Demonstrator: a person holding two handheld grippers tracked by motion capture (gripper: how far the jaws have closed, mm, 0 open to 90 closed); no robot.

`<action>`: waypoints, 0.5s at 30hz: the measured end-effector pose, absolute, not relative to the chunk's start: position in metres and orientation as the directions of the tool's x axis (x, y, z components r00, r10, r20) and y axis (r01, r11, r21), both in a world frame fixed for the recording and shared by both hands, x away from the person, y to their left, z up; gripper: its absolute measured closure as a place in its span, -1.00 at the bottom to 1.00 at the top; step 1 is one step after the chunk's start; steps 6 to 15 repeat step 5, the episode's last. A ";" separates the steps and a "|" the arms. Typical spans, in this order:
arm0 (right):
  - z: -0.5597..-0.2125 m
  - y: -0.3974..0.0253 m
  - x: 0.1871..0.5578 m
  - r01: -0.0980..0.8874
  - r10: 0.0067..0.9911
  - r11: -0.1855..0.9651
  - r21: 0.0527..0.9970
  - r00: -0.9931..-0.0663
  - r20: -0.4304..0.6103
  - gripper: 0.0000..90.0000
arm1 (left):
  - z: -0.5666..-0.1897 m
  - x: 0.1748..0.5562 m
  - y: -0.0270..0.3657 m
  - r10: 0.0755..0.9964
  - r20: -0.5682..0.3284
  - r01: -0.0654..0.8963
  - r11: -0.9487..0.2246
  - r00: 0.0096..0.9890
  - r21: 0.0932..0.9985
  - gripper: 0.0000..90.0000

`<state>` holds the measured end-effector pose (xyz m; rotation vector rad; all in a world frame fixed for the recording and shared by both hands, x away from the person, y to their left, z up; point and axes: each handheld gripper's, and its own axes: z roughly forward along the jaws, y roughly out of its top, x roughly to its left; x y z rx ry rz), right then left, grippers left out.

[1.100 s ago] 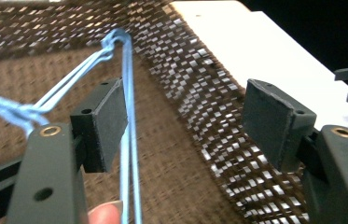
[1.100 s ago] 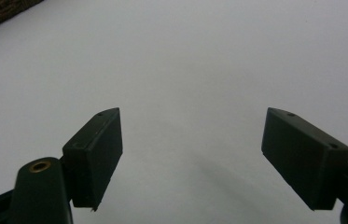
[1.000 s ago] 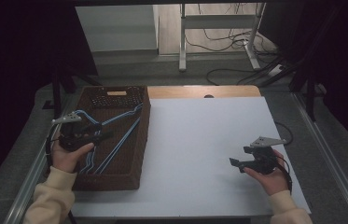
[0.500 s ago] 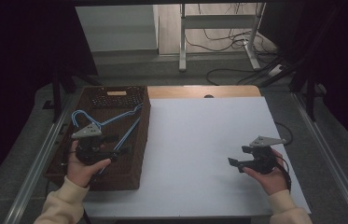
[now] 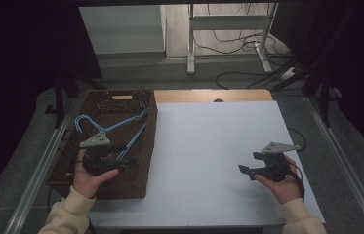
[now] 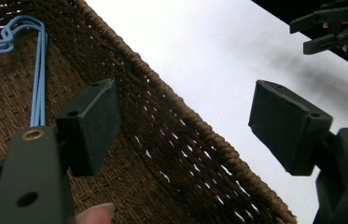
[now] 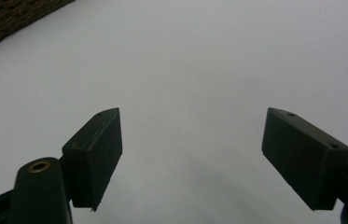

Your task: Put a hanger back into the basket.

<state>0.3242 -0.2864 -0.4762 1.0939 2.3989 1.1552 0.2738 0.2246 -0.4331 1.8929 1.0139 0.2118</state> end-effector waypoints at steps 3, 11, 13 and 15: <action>-0.476 -0.286 0.324 0.512 0.725 0.401 0.760 -0.684 0.079 -0.56 | -0.434 0.274 0.224 0.724 -0.256 0.561 -0.214 0.641 0.800 -0.48; -0.476 -0.287 0.324 0.512 0.726 0.399 0.761 -0.683 0.078 -0.57 | -0.434 0.274 0.224 0.725 -0.254 0.561 -0.215 0.640 0.799 -0.48; -0.476 -0.287 0.324 0.512 0.726 0.399 0.761 -0.683 0.078 -0.57 | -0.434 0.274 0.224 0.725 -0.254 0.561 -0.215 0.640 0.799 -0.48; -0.476 -0.287 0.324 0.512 0.726 0.399 0.761 -0.683 0.078 -0.57 | -0.434 0.274 0.224 0.725 -0.254 0.561 -0.215 0.640 0.799 -0.48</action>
